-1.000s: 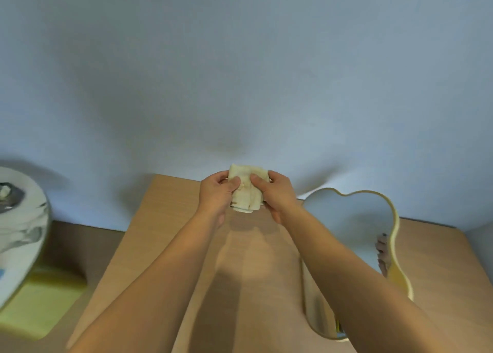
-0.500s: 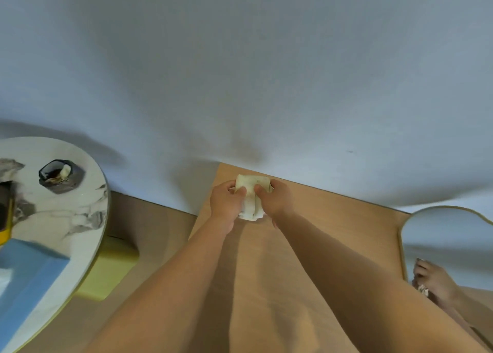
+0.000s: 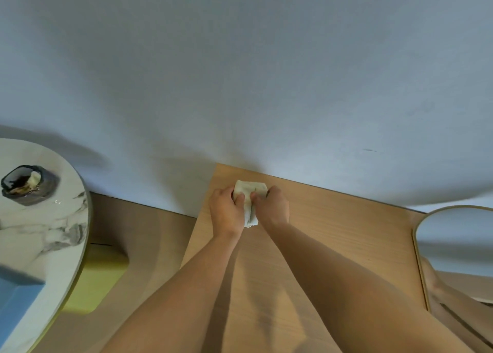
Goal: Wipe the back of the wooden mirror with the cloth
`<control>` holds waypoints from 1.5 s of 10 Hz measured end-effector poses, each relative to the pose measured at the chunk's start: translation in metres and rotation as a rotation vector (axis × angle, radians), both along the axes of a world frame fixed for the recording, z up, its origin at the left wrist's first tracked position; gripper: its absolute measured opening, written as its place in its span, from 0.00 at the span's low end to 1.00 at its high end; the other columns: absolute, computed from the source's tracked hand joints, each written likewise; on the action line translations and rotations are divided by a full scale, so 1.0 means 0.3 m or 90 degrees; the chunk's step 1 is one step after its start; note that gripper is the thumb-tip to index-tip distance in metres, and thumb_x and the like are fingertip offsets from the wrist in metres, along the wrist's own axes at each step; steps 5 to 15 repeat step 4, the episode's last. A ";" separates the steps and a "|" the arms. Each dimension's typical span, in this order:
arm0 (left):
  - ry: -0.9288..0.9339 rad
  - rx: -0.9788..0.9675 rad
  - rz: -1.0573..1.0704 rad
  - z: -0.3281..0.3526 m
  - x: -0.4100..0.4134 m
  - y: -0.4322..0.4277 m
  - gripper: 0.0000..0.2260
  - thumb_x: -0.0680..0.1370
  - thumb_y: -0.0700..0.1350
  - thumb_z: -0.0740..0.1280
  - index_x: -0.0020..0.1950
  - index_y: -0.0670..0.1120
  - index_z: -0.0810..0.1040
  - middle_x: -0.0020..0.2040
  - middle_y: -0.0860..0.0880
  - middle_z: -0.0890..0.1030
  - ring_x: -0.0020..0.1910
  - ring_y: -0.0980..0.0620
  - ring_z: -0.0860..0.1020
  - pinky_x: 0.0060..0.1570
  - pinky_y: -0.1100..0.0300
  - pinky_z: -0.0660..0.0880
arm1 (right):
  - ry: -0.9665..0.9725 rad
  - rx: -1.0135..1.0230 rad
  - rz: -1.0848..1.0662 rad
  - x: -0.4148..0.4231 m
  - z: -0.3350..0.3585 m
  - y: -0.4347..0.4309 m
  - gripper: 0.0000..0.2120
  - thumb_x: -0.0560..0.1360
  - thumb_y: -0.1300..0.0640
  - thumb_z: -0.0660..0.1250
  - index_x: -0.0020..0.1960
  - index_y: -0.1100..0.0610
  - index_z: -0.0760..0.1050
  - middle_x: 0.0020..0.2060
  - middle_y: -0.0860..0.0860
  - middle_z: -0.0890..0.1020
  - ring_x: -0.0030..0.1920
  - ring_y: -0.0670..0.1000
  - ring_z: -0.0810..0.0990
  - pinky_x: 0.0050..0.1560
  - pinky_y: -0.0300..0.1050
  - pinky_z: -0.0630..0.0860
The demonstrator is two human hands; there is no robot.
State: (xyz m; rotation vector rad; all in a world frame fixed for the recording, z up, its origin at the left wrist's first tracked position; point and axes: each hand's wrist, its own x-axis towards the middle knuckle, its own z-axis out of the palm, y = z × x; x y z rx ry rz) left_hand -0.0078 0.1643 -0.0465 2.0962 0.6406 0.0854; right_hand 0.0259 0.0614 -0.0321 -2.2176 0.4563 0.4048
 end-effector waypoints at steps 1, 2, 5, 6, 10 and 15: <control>0.003 0.018 -0.010 -0.001 0.000 0.008 0.09 0.81 0.43 0.71 0.58 0.40 0.84 0.54 0.40 0.81 0.54 0.42 0.78 0.56 0.52 0.75 | 0.015 -0.014 0.012 0.003 0.005 -0.005 0.15 0.79 0.49 0.69 0.55 0.60 0.73 0.51 0.56 0.84 0.46 0.56 0.80 0.41 0.48 0.73; 0.035 0.044 -0.038 0.027 0.008 0.016 0.11 0.81 0.44 0.70 0.59 0.39 0.83 0.56 0.39 0.81 0.56 0.40 0.79 0.57 0.50 0.76 | 0.033 -0.028 0.027 -0.002 0.038 -0.017 0.21 0.79 0.46 0.69 0.62 0.62 0.72 0.58 0.57 0.81 0.52 0.58 0.82 0.44 0.49 0.74; -0.055 0.084 -0.021 0.194 -0.061 0.001 0.19 0.83 0.46 0.68 0.70 0.38 0.78 0.66 0.36 0.78 0.68 0.36 0.74 0.65 0.48 0.72 | -0.117 -0.036 0.059 -0.079 0.203 -0.129 0.20 0.81 0.46 0.66 0.63 0.60 0.72 0.62 0.56 0.78 0.58 0.56 0.78 0.57 0.53 0.77; -0.055 0.084 -0.021 0.194 -0.061 0.001 0.19 0.83 0.46 0.68 0.70 0.38 0.78 0.66 0.36 0.78 0.68 0.36 0.74 0.65 0.48 0.72 | -0.117 -0.036 0.059 -0.079 0.203 -0.129 0.20 0.81 0.46 0.66 0.63 0.60 0.72 0.62 0.56 0.78 0.58 0.56 0.78 0.57 0.53 0.77; -0.055 0.084 -0.021 0.194 -0.061 0.001 0.19 0.83 0.46 0.68 0.70 0.38 0.78 0.66 0.36 0.78 0.68 0.36 0.74 0.65 0.48 0.72 | -0.117 -0.036 0.059 -0.079 0.203 -0.129 0.20 0.81 0.46 0.66 0.63 0.60 0.72 0.62 0.56 0.78 0.58 0.56 0.78 0.57 0.53 0.77; -0.055 0.084 -0.021 0.194 -0.061 0.001 0.19 0.83 0.46 0.68 0.70 0.38 0.78 0.66 0.36 0.78 0.68 0.36 0.74 0.65 0.48 0.72 | -0.117 -0.036 0.059 -0.079 0.203 -0.129 0.20 0.81 0.46 0.66 0.63 0.60 0.72 0.62 0.56 0.78 0.58 0.56 0.78 0.57 0.53 0.77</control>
